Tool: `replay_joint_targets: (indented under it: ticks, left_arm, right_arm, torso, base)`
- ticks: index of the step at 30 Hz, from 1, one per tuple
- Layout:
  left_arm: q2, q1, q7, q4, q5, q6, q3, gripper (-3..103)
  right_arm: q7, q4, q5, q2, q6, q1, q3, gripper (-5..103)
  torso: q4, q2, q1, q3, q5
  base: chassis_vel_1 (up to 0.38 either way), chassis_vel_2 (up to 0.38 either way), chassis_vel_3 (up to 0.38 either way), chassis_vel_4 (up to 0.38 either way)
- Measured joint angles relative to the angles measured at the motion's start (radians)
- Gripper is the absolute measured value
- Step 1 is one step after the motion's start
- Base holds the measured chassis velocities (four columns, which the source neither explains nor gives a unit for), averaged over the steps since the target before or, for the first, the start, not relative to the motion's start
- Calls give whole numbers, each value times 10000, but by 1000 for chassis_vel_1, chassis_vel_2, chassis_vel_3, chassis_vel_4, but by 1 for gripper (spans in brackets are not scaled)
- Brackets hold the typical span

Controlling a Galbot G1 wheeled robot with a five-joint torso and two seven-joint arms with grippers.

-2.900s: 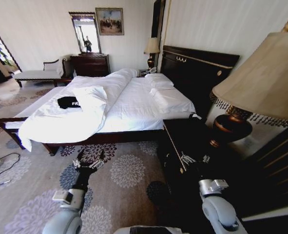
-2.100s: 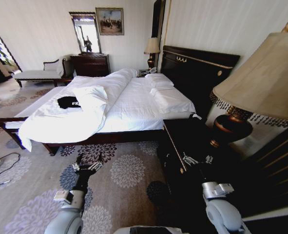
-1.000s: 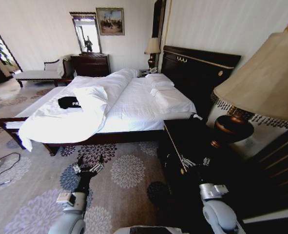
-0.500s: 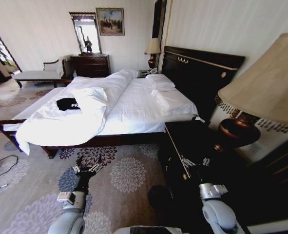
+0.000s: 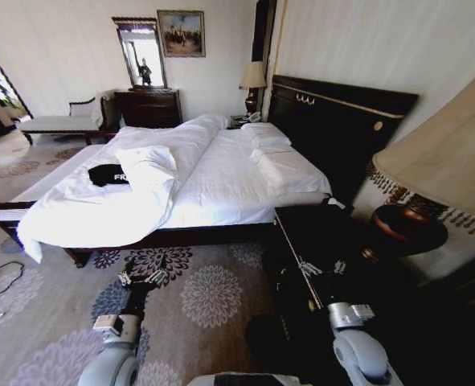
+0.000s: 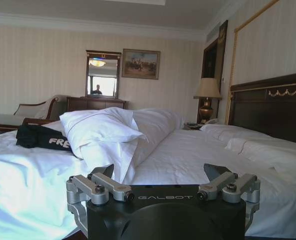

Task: Fold the clothes on the bed.

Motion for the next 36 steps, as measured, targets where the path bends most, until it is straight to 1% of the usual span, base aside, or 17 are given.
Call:
replay_joint_targets:
  ticks: [9,23,36]
  left_arm:
    - [61,-14,3,29,-15,-10,-8,100]
    - [110,45,9,68,-49,-99,-48,100]
    - [110,58,18,122,-36,-131,-58,100]
  right_arm:
    - [0,-47,-28,56,32,-1,-4,100]
    - [0,-256,-89,95,133,33,-24,100]
    - [1,-481,-100,164,181,198,-66,100]
  torso:
    - [0,1,-4,-2,1]
    - [0,-1,2,1,0]
    - [-1,0,-3,-1,0]
  base:
    - [-120,129,124,-120]
    - [-209,209,203,-214]
    - [-163,169,179,-173]
